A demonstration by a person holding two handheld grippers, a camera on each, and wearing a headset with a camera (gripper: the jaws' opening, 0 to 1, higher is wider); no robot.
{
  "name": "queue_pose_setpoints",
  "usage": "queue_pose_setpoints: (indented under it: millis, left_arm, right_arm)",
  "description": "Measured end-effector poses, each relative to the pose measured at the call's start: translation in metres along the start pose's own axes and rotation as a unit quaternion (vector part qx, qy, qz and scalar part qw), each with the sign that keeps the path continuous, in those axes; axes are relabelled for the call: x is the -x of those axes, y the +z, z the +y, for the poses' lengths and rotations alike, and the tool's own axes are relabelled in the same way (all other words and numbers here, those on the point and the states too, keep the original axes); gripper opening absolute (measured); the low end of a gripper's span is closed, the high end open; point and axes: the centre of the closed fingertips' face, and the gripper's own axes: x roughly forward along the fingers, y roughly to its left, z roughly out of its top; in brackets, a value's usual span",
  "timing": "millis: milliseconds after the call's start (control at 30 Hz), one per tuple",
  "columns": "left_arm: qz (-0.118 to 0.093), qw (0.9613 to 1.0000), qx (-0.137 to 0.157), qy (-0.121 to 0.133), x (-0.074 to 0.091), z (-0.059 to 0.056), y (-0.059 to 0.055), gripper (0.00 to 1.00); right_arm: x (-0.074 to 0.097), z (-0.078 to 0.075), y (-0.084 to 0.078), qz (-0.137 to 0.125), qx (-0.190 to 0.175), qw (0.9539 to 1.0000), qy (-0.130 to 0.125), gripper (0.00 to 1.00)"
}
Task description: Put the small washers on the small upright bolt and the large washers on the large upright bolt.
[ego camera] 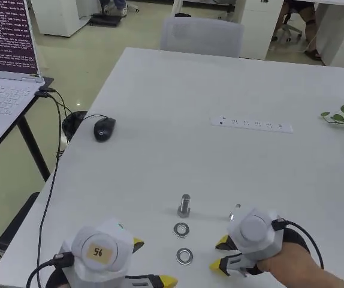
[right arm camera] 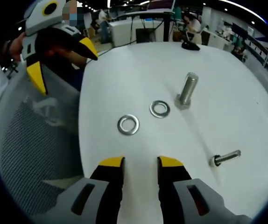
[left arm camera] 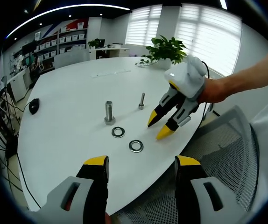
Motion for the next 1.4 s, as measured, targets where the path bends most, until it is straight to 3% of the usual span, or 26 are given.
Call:
queue_pose_setpoints:
  millis: [167,400,533,633,867,1000,1167,1400]
  left_arm:
    - [0.002,1.0000,-0.004,-0.003,-0.001,-0.002,0.000,0.56]
    - [0.000,1.0000,-0.002,-0.002,-0.001,0.001,0.003,0.56]
    - [-0.002,1.0000,-0.001,-0.001,-0.001,0.003,0.004,0.56]
    - [-0.004,1.0000,0.003,0.000,-0.001,0.005,0.005,0.56]
    - [-0.008,1.0000,0.004,-0.001,-0.004,0.007,0.009,0.56]
    - [-0.010,0.9999,0.003,-0.003,-0.006,0.008,0.013,0.56]
    - [-0.011,0.9999,0.001,-0.003,-0.007,0.009,0.016,0.56]
    - [-0.010,0.9999,0.005,0.005,-0.002,0.016,0.011,0.56]
  right_arm:
    - [-0.013,0.009,0.011,0.003,0.014,0.9997,0.018,0.29]
    - [-0.030,0.013,0.036,0.010,0.077,0.9962,0.038,0.29]
    - [-0.034,0.014,0.040,0.037,0.144,0.9875,0.054,0.30]
    - [-0.035,0.017,0.040,0.052,0.169,0.9818,0.071,0.29]
    - [-0.035,0.022,0.041,0.062,0.201,0.9738,0.087,0.25]
    - [-0.036,0.021,0.041,0.057,0.193,0.9761,0.083,0.24]
    - [-0.036,0.020,0.042,0.039,0.150,0.9850,0.076,0.23]
    - [-0.030,0.015,0.039,0.033,0.125,0.9894,0.067,0.23]
